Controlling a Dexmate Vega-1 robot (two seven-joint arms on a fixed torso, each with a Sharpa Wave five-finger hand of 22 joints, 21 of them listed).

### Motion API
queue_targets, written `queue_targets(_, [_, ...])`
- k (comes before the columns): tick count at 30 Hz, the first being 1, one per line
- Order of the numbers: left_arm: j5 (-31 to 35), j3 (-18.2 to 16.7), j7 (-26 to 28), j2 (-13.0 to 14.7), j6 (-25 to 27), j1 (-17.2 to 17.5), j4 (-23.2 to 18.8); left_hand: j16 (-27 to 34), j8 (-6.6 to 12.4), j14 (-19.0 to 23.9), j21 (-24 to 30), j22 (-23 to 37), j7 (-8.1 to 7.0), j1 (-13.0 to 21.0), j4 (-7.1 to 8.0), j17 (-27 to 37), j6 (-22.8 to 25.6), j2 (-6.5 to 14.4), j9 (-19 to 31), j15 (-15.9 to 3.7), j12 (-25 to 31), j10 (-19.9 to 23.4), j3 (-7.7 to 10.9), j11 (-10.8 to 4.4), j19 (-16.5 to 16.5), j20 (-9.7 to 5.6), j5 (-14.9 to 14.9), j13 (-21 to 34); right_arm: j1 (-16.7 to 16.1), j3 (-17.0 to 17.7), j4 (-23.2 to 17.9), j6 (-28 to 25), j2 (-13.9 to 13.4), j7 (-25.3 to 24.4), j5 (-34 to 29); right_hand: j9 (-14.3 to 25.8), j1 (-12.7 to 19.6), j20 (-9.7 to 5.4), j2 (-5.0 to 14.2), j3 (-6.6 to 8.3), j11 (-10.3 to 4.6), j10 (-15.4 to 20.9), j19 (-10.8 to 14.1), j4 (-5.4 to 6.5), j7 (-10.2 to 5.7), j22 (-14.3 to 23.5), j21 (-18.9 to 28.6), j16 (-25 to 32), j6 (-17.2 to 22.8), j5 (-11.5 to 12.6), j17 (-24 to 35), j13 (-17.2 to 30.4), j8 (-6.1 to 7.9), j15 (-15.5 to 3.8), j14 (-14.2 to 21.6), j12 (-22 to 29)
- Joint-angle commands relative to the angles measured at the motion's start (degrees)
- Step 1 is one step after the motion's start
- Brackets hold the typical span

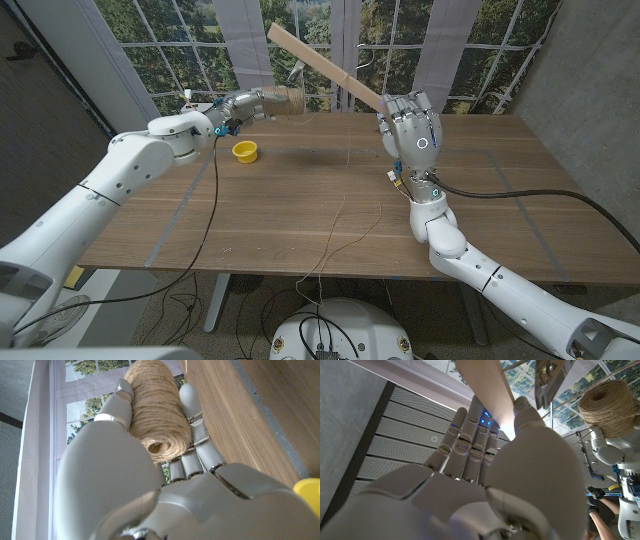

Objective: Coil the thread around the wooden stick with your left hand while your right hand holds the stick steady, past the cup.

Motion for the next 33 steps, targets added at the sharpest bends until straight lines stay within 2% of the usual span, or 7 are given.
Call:
queue_targets(1, [-0.27, -0.32, 1.26, -1.10, -0.35, -1.62, 1.14, 0.23, -0.15, 31.28, 0.52, -0.05, 8.84, 7.44, 4.85, 2.32, 8.83, 8.46, 0.15, -15.91, 1.45, 19.85, 5.22, -7.64, -1.48, -7.50, 0.37, 4.91, 1.32, -3.13, 1.21, 1.12, -1.83, 0.60, -1.82, 0.18, 6.92, -8.13, 7.33, 0.46, -4.42, 4.24, -0.26, 0.04, -6.95, 0.08, 0.01, -0.22, 6.70, 0.23, 0.13, 3.51, 0.40, -6.57, 4.68, -0.04])
queue_targets(10, [0.10, 0.02, 1.37, -1.64, -0.28, -3.57, 0.97, 0.16, -0.23, 31.37, 0.62, -0.06, 8.88, 7.41, 4.83, 2.32, 8.93, 8.38, 0.32, -15.91, 1.35, 20.00, 5.33, -7.75, -1.46, -7.50, 0.36, 4.96, 2.73, -5.83, 1.77, 2.09, -3.25, 2.21, -1.90, 0.15, 6.92, -8.21, 7.35, 0.43, -4.40, 4.21, -0.48, 0.04, -7.04, 0.11, -0.03, -0.51, 6.63, 0.24, 0.23, 3.73, 0.33, -6.57, 4.51, -0.10])
queue_targets(16, [0.40, -0.54, 2.02, -1.16, -0.20, -4.08, -0.56, 0.12, -0.40, 31.39, 0.67, -0.07, 8.77, 7.39, 4.85, 2.37, 8.86, 8.39, 0.35, -15.88, 1.20, 20.03, 5.43, -7.71, -1.48, -7.51, 0.35, 4.94, 3.13, -7.03, 2.11, 2.66, -4.11, 3.59, -2.01, 0.23, 6.92, -8.22, 7.41, 0.42, -4.62, 4.26, -0.60, 0.06, -7.09, 0.12, -0.03, -0.60, 6.68, 0.24, 0.33, 3.71, 0.39, -6.59, 4.57, -0.20])
queue_targets(17, [0.36, -0.62, 1.92, -1.06, -0.17, -4.22, -0.71, 0.13, -0.40, 31.42, 0.68, -0.07, 8.81, 7.40, 4.84, 2.37, 8.91, 8.38, 0.35, -15.90, 1.20, 20.04, 5.44, -7.61, -1.48, -7.51, 0.35, 4.95, 3.17, -7.15, 2.14, 2.69, -4.22, 3.75, -2.03, 0.21, 6.87, -8.24, 7.42, 0.40, -5.03, 4.21, -0.65, 0.10, -7.08, 0.13, -0.04, -0.63, 6.71, 0.23, 0.34, 3.82, 0.38, -6.55, 4.57, -0.19])
queue_targets(25, [0.60, -1.09, 2.64, -0.49, 0.16, -4.86, -2.91, 0.09, -0.49, 31.43, 0.74, -0.07, 8.79, 7.35, 4.86, 2.43, 8.98, 8.36, 0.44, -15.87, 1.13, 19.99, 5.52, -7.69, -1.49, -7.50, 0.33, 5.11, 3.63, -8.10, 2.55, 3.18, -4.78, 4.42, -2.42, 0.13, 6.94, -8.26, 7.42, 0.39, -4.56, 4.34, -0.82, 0.06, -7.10, 0.14, -0.04, -0.77, 6.76, 0.22, 0.47, 3.72, 0.34, -6.61, 4.62, -0.34])
queue_targets(26, [0.67, -1.07, 2.53, -0.35, 0.24, -5.03, -3.09, 0.08, -0.51, 31.45, 0.74, -0.07, 8.77, 7.36, 4.85, 2.42, 8.99, 8.35, 0.43, -15.90, 1.14, 20.05, 5.52, -7.76, -1.49, -7.50, 0.33, 5.12, 3.73, -8.24, 2.59, 3.26, -4.85, 4.56, -2.52, 0.12, 6.94, -8.24, 7.43, 0.38, -4.94, 4.29, -0.84, 0.06, -7.09, 0.15, -0.04, -0.79, 6.76, 0.22, 0.49, 3.82, 0.33, -6.59, 4.64, -0.33])
queue_targets(33, [0.55, -1.25, 2.13, -0.02, 0.37, -5.73, -4.45, -0.01, -0.54, 31.43, 0.79, -0.08, 8.82, 7.33, 4.86, 2.38, 9.15, 8.33, 0.50, -15.89, 1.07, 20.14, 5.58, -7.75, -1.50, -7.50, 0.33, 5.15, 4.52, -9.25, 3.37, 3.97, -5.14, 6.17, -3.17, 0.18, 6.94, -8.24, 7.41, 0.34, -4.92, 4.39, -0.98, 0.06, -7.08, 0.16, -0.03, -0.93, 6.90, 0.21, 0.60, 3.78, 0.41, -6.64, 4.69, -0.46])
